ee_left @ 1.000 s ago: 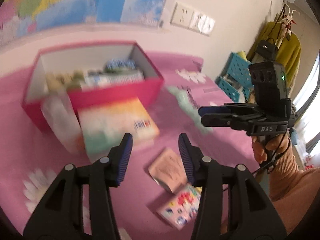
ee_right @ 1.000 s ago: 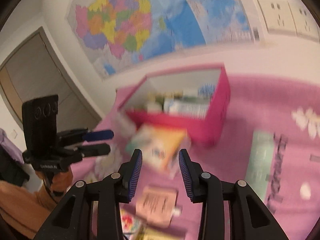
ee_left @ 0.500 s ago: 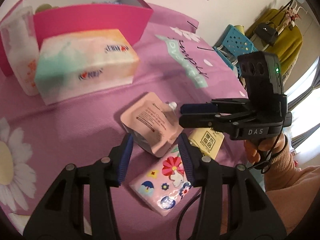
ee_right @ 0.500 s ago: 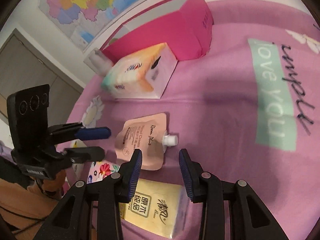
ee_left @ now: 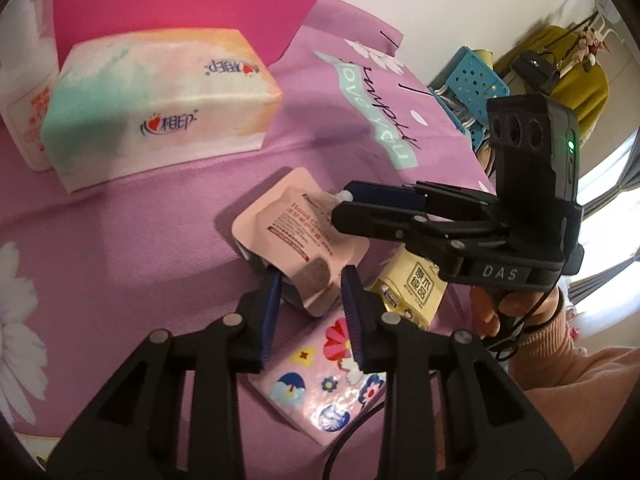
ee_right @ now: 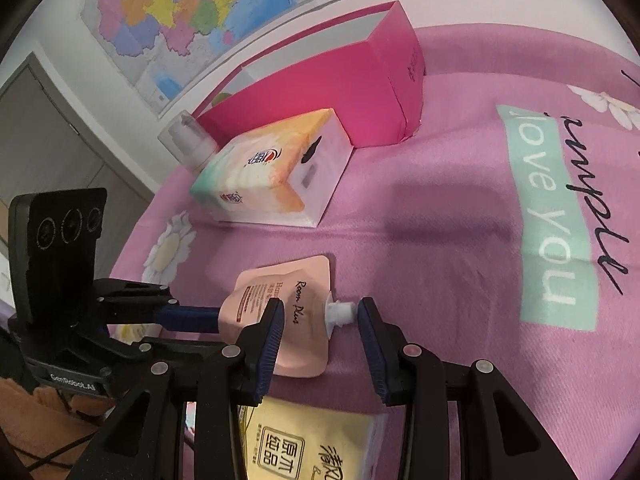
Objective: Organize soft objects
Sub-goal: 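Lift the pink sachet, carry it over the box and release it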
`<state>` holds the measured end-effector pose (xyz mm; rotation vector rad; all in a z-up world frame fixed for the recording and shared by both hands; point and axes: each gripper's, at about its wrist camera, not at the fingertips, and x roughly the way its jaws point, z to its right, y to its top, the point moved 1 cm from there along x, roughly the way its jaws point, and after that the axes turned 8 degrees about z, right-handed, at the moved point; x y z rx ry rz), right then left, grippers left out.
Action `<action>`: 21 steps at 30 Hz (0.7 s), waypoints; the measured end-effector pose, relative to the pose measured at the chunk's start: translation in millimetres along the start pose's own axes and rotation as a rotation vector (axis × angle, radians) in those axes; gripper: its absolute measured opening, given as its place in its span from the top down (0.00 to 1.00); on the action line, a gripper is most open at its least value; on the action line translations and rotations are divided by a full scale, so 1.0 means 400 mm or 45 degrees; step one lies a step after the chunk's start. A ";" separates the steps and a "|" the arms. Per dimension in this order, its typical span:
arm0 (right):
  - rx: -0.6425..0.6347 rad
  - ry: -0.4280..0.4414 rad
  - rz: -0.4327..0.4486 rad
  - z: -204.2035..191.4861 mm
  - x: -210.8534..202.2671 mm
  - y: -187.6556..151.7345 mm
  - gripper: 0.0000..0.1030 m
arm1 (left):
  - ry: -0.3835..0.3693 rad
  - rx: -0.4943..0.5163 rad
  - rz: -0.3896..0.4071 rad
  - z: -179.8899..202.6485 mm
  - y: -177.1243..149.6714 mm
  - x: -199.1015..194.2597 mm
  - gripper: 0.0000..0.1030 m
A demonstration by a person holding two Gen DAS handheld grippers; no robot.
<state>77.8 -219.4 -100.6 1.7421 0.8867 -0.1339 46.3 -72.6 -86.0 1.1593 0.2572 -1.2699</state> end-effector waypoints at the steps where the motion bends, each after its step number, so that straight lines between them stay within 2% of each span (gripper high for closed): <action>1: -0.011 -0.005 -0.001 -0.008 0.011 0.003 0.60 | -0.004 -0.005 -0.002 -0.003 0.001 0.001 0.68; 5: -0.036 -0.010 0.001 -0.014 0.008 -0.001 0.60 | -0.008 -0.013 0.000 -0.007 0.003 -0.001 0.68; 9: 0.010 0.027 0.020 -0.001 0.001 -0.003 0.60 | -0.009 -0.009 0.005 -0.003 0.003 -0.003 0.68; 21: -0.011 0.069 0.143 -0.025 -0.081 0.032 0.60 | -0.006 0.078 0.121 0.043 0.038 -0.080 0.68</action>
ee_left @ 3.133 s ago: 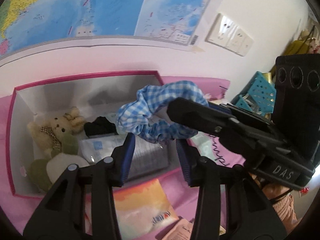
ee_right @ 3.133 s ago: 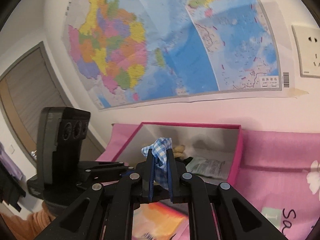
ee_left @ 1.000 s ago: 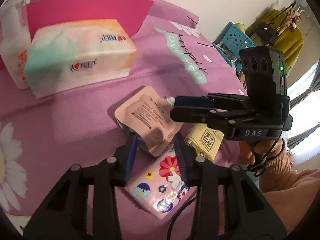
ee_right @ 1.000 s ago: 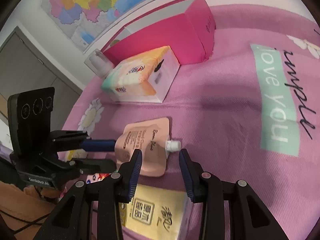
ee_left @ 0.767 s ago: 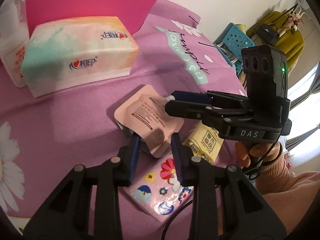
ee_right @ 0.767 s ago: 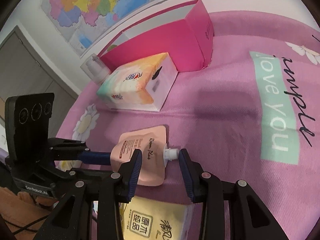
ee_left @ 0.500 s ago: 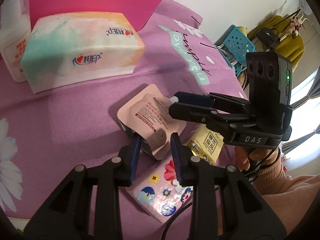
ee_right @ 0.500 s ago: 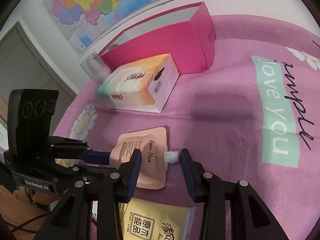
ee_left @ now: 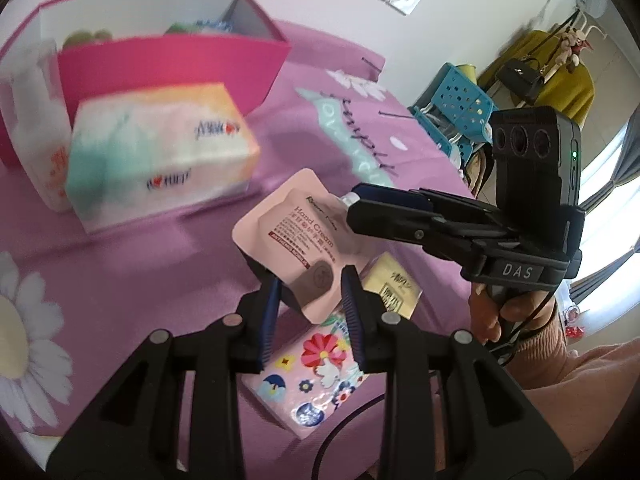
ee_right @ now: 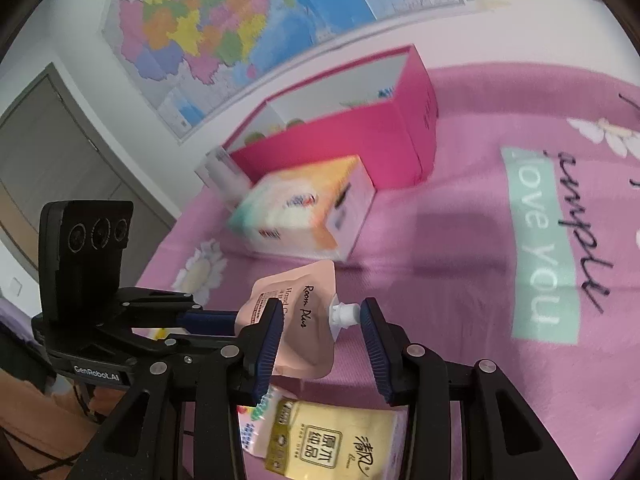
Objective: Organize soft objects
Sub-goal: 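Lift the pink sachet, carry it over the box and release it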
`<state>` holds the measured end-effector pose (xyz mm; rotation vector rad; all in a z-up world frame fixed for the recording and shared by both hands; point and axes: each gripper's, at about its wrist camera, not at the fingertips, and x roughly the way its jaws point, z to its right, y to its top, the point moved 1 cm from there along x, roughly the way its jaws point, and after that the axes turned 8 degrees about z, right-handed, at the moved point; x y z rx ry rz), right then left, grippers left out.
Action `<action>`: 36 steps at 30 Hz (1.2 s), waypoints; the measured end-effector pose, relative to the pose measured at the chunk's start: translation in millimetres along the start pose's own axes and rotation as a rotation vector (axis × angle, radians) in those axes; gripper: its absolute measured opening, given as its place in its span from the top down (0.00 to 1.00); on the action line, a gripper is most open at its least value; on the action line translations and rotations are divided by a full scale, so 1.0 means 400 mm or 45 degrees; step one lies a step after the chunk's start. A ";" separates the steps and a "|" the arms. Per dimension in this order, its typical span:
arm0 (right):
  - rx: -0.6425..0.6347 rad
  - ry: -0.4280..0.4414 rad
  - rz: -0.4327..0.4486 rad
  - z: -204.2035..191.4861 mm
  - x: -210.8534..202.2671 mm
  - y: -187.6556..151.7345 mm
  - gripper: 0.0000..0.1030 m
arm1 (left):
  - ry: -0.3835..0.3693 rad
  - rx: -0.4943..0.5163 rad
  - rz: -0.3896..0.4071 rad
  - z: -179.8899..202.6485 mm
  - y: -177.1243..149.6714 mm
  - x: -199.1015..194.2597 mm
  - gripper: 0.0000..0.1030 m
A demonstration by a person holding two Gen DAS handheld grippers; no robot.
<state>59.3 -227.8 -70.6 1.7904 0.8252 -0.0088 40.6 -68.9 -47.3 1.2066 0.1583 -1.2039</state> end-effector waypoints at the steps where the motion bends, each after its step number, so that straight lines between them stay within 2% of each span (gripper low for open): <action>1: -0.004 0.001 0.009 -0.003 -0.005 0.006 0.60 | 0.005 0.012 0.012 0.004 0.006 -0.006 0.68; 9: -0.024 0.024 0.097 -0.024 -0.038 0.057 0.60 | 0.024 0.063 0.081 0.023 0.045 -0.049 0.68; 19: -0.064 0.037 0.154 -0.044 -0.038 0.114 0.60 | 0.062 0.091 0.142 0.026 0.100 -0.071 0.68; 36: -0.087 0.057 0.259 -0.027 0.020 0.279 0.60 | 0.196 0.133 0.241 -0.011 0.279 -0.069 0.68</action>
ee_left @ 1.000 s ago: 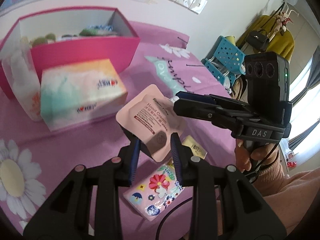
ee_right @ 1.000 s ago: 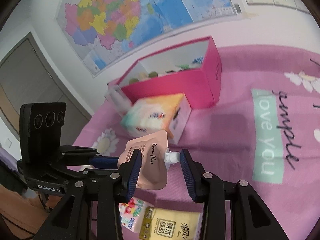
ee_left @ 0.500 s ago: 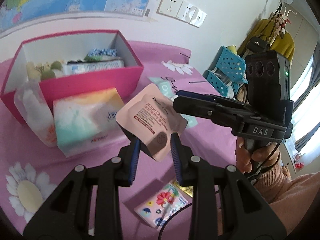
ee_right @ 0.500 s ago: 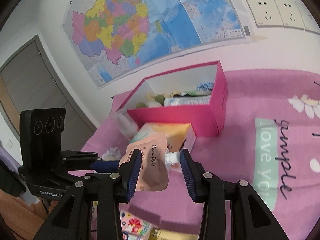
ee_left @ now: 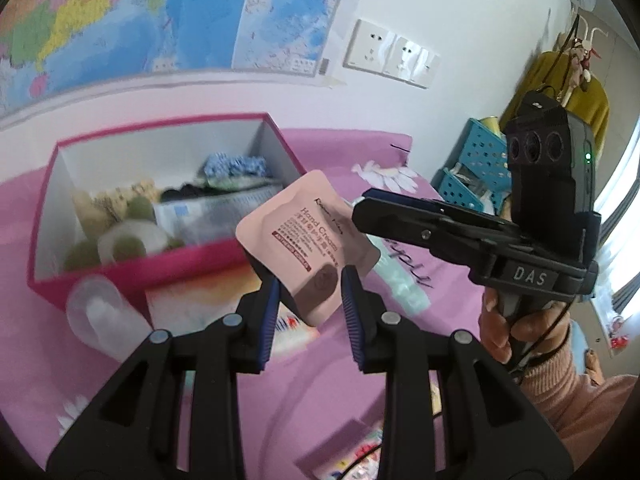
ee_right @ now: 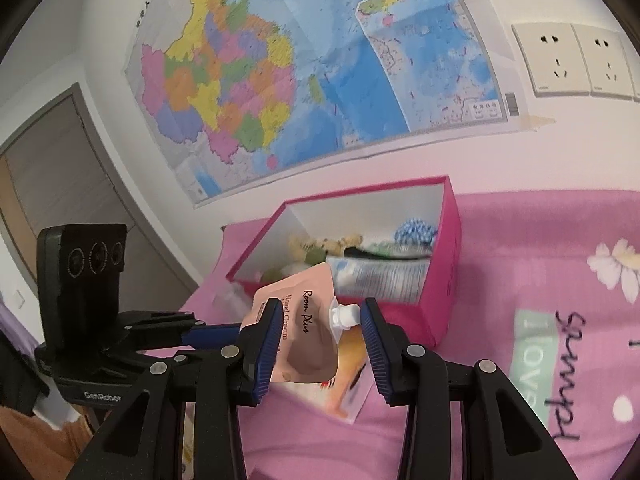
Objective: Organize soft objects
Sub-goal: 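Lift the pink sachet, carry it over the box and release it, then move the right gripper to the yellow tissue pack and grasp it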
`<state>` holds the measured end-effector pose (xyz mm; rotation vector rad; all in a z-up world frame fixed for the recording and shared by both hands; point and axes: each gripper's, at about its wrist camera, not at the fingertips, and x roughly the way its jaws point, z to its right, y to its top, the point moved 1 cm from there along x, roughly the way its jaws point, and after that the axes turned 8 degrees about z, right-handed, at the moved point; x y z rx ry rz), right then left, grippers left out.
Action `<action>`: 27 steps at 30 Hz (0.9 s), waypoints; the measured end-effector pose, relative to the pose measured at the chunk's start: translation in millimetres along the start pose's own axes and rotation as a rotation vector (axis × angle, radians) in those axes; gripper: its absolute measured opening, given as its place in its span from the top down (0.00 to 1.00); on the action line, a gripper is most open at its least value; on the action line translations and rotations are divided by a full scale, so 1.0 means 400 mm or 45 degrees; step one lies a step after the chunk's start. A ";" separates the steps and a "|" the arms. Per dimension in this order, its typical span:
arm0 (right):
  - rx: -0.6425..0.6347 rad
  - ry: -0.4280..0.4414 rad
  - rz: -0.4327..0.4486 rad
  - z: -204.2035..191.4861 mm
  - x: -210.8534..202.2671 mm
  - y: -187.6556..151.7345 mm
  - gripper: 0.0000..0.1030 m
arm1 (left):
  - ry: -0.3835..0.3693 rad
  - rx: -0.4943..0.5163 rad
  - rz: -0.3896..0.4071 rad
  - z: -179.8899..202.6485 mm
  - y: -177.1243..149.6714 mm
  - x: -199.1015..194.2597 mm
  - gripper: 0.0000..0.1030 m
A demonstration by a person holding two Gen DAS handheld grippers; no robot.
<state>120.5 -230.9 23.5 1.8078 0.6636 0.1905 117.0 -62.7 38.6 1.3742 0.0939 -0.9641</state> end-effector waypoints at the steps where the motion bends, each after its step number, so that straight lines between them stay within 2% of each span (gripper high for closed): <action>1: 0.000 -0.001 0.002 0.004 0.007 0.008 0.60 | 0.006 0.002 0.003 -0.005 0.010 0.005 0.68; 12: 0.007 -0.044 0.003 0.044 0.090 0.069 0.60 | 0.091 -0.029 -0.005 -0.078 0.096 0.089 0.68; 20: -0.002 -0.121 -0.021 0.074 0.146 0.072 0.60 | 0.150 -0.073 -0.063 -0.107 0.109 0.164 0.68; 27: -0.072 -0.218 -0.012 0.068 0.169 0.060 0.60 | 0.208 -0.094 -0.104 -0.117 0.105 0.210 0.68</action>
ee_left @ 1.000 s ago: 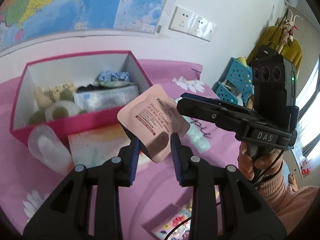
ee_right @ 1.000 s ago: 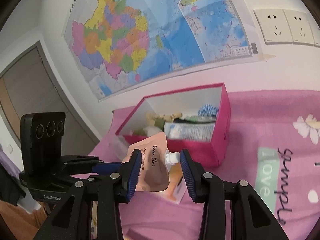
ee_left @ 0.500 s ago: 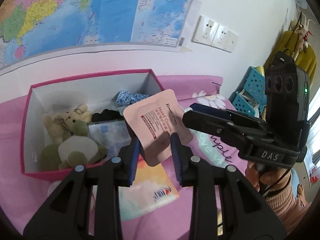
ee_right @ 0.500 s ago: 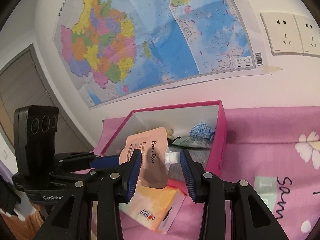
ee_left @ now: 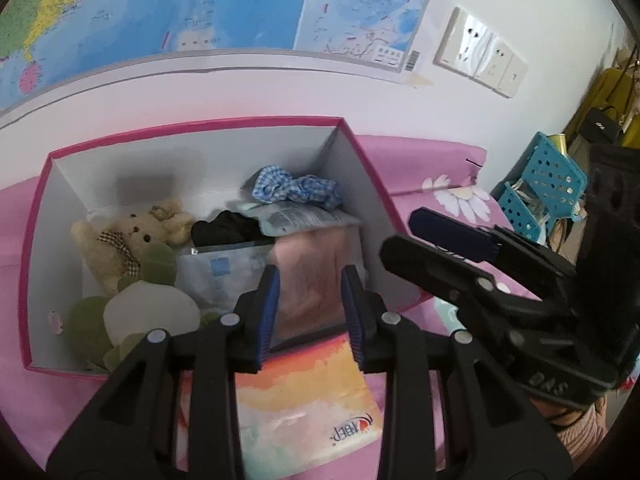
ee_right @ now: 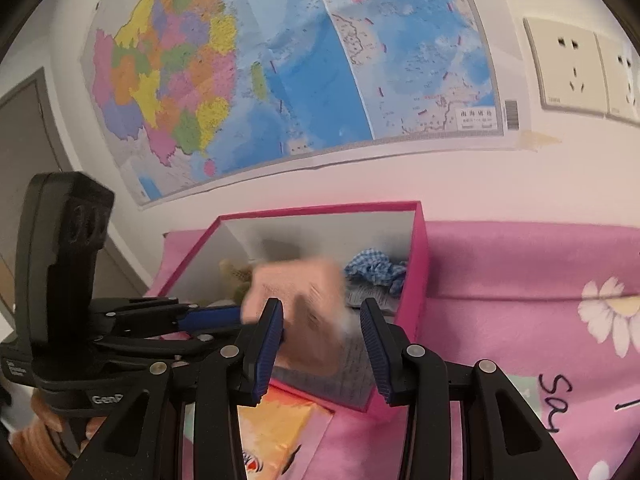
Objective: Organize soft objects
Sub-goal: 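Move the right gripper to the yellow tissue pack and grasp it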
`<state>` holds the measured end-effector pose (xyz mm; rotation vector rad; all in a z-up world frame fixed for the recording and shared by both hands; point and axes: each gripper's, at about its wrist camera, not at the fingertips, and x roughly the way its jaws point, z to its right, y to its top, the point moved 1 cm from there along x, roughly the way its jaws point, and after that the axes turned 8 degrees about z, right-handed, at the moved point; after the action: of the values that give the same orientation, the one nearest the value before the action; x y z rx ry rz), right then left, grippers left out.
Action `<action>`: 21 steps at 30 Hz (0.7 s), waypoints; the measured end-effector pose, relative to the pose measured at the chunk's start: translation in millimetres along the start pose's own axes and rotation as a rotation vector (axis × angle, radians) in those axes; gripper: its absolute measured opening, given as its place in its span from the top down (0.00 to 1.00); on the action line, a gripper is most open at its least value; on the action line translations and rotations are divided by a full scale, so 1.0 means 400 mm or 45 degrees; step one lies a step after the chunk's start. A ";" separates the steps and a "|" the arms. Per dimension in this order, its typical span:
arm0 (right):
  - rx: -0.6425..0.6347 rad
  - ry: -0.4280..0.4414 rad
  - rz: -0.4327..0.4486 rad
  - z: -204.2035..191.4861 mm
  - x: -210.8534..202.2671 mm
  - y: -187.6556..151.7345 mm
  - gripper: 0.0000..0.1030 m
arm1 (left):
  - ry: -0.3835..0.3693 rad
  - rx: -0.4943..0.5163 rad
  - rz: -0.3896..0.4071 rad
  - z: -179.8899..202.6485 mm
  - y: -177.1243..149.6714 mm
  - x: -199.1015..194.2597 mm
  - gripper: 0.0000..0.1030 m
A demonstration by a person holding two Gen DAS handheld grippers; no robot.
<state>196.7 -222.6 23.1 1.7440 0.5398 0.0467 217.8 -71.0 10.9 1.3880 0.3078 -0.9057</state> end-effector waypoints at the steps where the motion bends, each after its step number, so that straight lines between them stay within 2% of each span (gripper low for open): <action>1: -0.011 -0.008 -0.001 -0.003 0.001 0.000 0.60 | 0.005 -0.003 0.000 -0.001 -0.002 -0.001 0.68; 5: -0.020 -0.006 0.011 -0.010 -0.017 -0.003 0.60 | 0.020 0.015 0.027 0.002 -0.015 -0.028 0.68; 9: -0.026 0.014 0.014 -0.018 -0.047 -0.013 0.60 | -0.006 0.039 0.074 0.011 -0.032 -0.078 0.67; 11: -0.027 0.031 0.018 -0.024 -0.068 -0.018 0.60 | -0.011 0.067 0.111 0.019 -0.051 -0.123 0.64; 13: -0.021 0.070 0.016 -0.031 -0.094 -0.024 0.60 | -0.031 0.083 0.139 0.027 -0.070 -0.163 0.58; 21: 0.004 0.226 -0.002 -0.061 -0.197 -0.058 0.56 | -0.110 0.121 0.214 0.045 -0.153 -0.293 0.57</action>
<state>111.3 -226.9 27.7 1.7522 0.6705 0.2013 94.2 -40.0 50.6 1.4348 0.0816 -0.8470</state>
